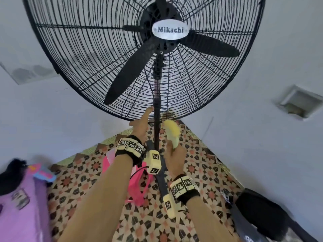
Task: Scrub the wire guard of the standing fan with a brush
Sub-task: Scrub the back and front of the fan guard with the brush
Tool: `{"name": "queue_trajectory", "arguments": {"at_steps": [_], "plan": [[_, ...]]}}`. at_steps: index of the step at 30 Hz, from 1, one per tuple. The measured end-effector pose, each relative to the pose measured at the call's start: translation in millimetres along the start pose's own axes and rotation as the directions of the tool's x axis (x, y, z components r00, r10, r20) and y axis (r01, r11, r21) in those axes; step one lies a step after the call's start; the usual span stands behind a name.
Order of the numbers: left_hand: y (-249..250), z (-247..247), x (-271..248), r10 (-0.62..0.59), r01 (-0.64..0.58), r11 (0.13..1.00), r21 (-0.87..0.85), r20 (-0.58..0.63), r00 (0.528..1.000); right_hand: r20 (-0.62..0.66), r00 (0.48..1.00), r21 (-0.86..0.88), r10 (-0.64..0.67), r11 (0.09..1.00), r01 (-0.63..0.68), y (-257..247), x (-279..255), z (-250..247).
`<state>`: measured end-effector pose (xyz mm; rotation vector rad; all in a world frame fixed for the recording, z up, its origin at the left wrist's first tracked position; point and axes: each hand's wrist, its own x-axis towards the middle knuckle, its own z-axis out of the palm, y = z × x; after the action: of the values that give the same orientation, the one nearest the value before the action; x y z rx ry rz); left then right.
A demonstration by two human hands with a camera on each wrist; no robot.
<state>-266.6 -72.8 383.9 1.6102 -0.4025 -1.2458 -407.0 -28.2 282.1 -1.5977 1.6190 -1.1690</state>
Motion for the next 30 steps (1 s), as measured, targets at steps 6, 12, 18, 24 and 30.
{"name": "queue_trajectory", "arguments": {"at_steps": [6, 12, 18, 24, 30], "plan": [[-0.3, -1.0, -3.2, -0.014, 0.014, 1.0, -0.012, 0.021, 1.0, 0.119, 0.988, -0.192, 0.103, 0.978, -0.079, -15.8, 30.5, 7.8], [1.6, -0.6, -2.1, 0.006, -0.006, 0.999, -0.033, 0.013, 1.0, 0.027, 0.999, -0.063, 0.023, 0.998, -0.022, -9.4, 2.4, 5.5], [1.1, -4.2, 13.4, -0.032, 0.032, 0.999, -0.015, -0.01, 0.999, 0.027, 0.999, -0.116, -0.019, 0.993, 0.022, -3.6, 25.1, 17.5], [5.7, -4.3, 4.5, -0.015, 0.017, 0.998, -0.057, 0.034, 0.999, -0.04, 0.999, -0.112, 0.003, 0.994, -0.007, 13.5, 3.7, 22.7], [1.4, -6.8, 12.1, -0.007, 0.007, 0.999, -0.035, 0.025, 1.0, 0.004, 1.0, -0.084, 0.011, 0.996, -0.01, -4.0, 23.7, 18.9]]}}
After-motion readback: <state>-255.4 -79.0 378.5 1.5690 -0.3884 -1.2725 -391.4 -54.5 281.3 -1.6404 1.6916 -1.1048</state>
